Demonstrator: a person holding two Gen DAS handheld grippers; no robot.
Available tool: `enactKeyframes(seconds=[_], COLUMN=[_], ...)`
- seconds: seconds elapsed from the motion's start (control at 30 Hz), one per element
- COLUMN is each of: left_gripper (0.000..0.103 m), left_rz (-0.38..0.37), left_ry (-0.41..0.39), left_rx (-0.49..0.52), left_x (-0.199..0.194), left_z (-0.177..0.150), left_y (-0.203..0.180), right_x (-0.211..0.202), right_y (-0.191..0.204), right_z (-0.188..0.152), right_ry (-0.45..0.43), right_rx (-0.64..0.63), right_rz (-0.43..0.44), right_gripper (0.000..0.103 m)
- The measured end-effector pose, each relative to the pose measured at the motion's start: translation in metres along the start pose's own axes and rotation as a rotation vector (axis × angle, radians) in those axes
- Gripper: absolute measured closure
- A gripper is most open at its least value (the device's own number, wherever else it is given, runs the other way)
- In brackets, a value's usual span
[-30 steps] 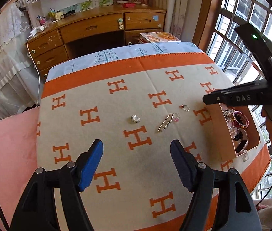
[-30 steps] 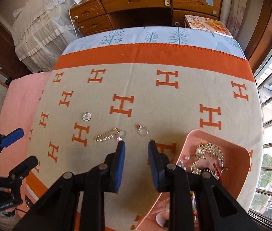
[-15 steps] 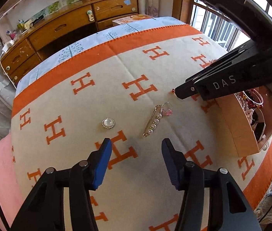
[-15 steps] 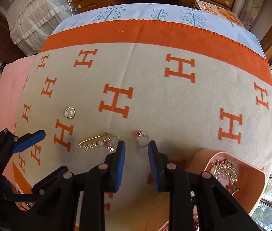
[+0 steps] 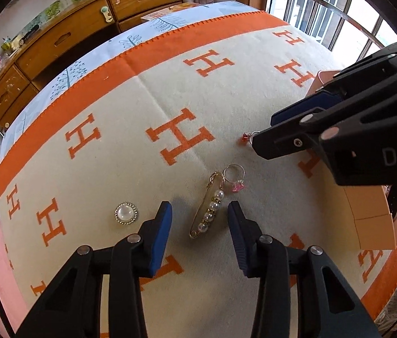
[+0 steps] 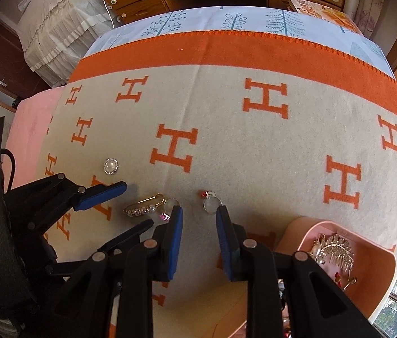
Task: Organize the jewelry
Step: 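Lower the left tool onto the pearl safety pin and grasp it, then grasp the pearl stud with the right tool while the left tool holds the pin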
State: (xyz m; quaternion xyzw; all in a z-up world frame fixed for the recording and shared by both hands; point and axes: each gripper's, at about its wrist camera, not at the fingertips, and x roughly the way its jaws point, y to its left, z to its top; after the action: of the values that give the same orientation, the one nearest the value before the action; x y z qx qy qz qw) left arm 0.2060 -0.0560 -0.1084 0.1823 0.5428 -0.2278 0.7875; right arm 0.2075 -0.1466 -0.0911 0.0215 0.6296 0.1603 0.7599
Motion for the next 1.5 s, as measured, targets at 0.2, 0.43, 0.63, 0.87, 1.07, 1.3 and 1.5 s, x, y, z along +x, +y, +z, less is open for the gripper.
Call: enactKeyframes(seconds=[0.2,0.43,0.63,0.87,1.07,1.3,1.5], left_gripper=[0.098,0.098,0.098,0.098,0.098,0.098,0.098], left_rz=[-0.04,-0.05,-0.031,0.001,-0.039,-0.076,-0.13], left_ry=[0.004,-0.048,-0.105,-0.123,-0.117,-0.129,-0.14], left_rx=[-0.083,-0.236,-0.365,-0.463,-0.515,-0.532,-0.551], left_x=[0.002,-0.018,-0.06,-0.081,-0.079,-0.077,-0.077], left_z=[0.004,-0.014,-0.047,-0.08,-0.104,-0.113,-0.118], left_y=[0.01,0.036,0.072,0.108,0.125,0.132,0.135], right_x=[-0.008,-0.013,-0.004,0.023,0.044,0.054,0.061], right_y=[-0.003,0.009,0.04,0.075,0.087,0.098,0.104], right_z=[-0.005,-0.006,0.005,0.024,0.035,0.032,0.038], right_ry=[-0.019,-0.035,-0.032,-0.007,0.039,0.107,0.104], right_rx=[-0.004,-0.018,-0.054,-0.073,-0.023,0.037,0.073], right_rz=[0.019,0.042,0.074,0.092,0.12,0.095,0.07], right_gripper=[0.078,0.078,0.078,0.078,0.078,0.078,0.078])
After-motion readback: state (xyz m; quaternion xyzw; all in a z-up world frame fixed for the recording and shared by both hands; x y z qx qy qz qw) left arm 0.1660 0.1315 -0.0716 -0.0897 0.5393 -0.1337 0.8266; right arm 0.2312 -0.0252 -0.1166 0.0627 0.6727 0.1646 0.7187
